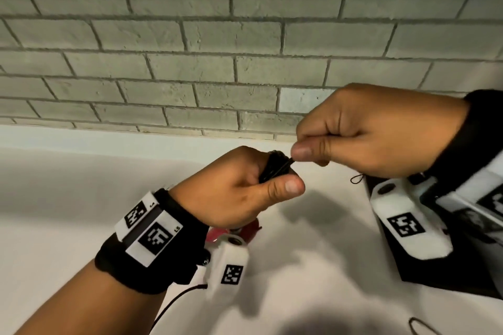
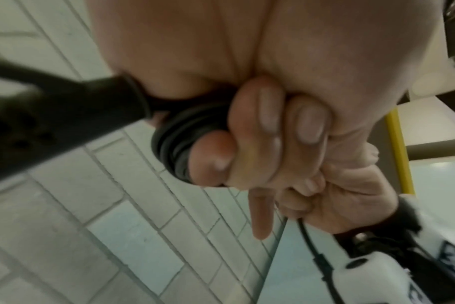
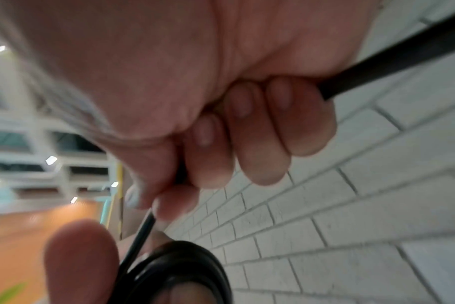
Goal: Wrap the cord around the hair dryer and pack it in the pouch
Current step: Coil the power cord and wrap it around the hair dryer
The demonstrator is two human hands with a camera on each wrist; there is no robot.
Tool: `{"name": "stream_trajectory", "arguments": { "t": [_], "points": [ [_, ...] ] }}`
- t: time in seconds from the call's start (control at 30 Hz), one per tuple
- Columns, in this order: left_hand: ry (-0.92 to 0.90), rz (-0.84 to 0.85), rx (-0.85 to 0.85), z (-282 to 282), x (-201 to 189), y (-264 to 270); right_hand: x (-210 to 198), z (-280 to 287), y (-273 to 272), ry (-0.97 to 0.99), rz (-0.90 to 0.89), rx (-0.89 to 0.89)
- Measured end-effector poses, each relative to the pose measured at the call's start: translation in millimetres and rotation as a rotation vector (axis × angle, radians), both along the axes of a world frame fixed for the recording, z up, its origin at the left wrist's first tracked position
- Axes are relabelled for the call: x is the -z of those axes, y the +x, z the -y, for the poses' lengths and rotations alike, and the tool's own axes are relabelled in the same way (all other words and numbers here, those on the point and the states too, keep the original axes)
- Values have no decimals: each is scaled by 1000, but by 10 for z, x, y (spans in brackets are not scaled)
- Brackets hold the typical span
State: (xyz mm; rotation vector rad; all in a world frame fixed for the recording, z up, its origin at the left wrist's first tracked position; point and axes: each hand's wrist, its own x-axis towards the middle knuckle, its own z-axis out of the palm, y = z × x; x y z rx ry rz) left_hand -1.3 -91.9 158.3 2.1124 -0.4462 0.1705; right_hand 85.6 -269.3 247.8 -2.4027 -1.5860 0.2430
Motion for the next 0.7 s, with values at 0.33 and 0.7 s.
{"name": "stream_trajectory", "arguments": {
  "t": [0.33, 0.7],
  "points": [
    [-584, -174, 180, 11, -73, -56, 356, -56, 139, 337, -425, 62],
    [-853, -326, 342, -49, -19, -11, 556, 6, 122, 425, -571, 60]
  ]
}}
